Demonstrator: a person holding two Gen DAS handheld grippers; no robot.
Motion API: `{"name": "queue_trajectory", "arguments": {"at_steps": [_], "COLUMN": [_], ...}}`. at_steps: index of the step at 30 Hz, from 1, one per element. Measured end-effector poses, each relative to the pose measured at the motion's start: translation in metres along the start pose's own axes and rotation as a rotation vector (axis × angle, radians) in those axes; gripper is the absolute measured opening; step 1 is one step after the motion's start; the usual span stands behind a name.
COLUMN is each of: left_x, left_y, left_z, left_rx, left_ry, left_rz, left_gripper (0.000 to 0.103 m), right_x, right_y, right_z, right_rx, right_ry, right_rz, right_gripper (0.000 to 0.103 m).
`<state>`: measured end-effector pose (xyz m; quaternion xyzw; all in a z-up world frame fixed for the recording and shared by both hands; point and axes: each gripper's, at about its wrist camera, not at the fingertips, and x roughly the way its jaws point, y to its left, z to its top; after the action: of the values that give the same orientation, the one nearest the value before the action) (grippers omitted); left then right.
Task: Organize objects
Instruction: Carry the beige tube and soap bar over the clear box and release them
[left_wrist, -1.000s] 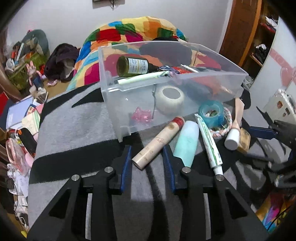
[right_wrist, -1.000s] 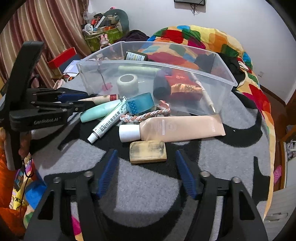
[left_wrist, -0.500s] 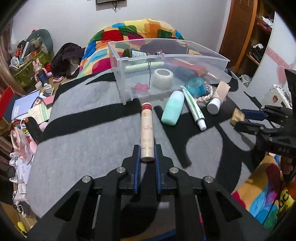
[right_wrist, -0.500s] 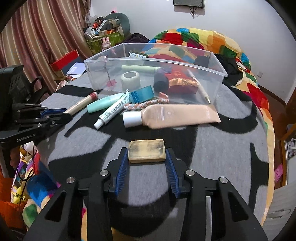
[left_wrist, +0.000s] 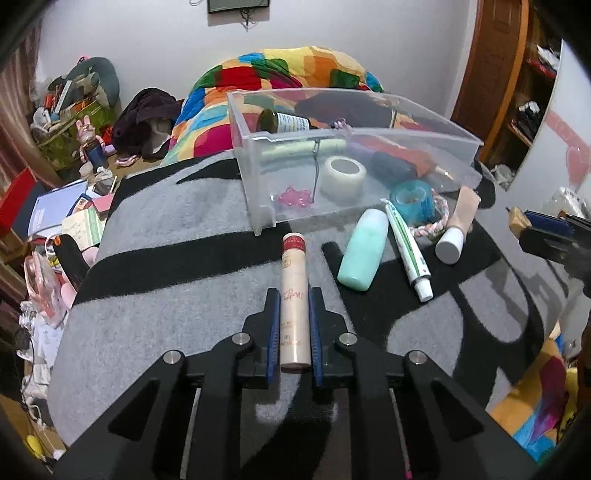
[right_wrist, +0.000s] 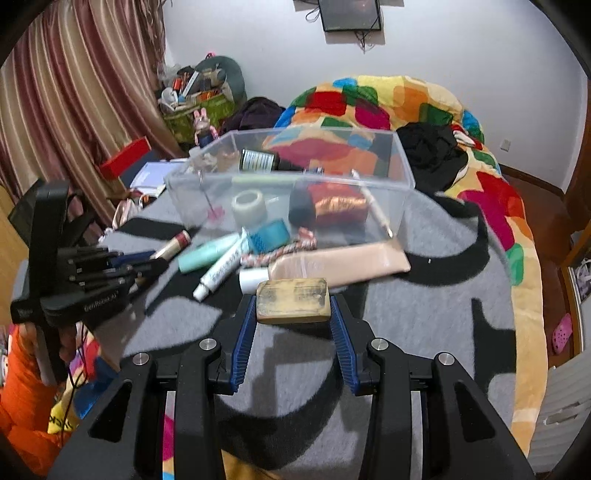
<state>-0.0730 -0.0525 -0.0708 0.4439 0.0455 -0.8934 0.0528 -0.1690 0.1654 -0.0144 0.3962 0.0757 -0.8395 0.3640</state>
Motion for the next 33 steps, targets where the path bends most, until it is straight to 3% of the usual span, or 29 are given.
{"name": "queue_trajectory", "arguments": {"at_steps": [8, 16, 24, 33], "left_x": [-0.034, -0.05, -0.025, 0.008], "left_y": [0.004, 0.004, 0.012, 0.01], "left_z": [0.018, 0.06, 0.098, 0.121], "left_rx": [-0.049, -0.054, -0.069, -0.062], "left_ry": [-0.101, -0.179, -0.127, -0.044], "left_rz": [-0.043, -0.061, -0.093, -0.104], "left_gripper": [0.014, 0.014, 0.014, 0.014], "right_x": [-0.003, 0.0, 0.023, 0.065], "right_y": [-0.006, -0.014, -0.016, -0.015], "right_z": [0.026, 0.06, 0.087, 0.102], "right_rx": [0.018, 0.049, 0.06, 0.051], "right_ry": [-0.058, -0.108, -0.088, 0.001], "right_rz": [-0.014, -0.022, -0.039, -0.055], "right_gripper": [0.037, 0.037, 0.037, 0.037]}}
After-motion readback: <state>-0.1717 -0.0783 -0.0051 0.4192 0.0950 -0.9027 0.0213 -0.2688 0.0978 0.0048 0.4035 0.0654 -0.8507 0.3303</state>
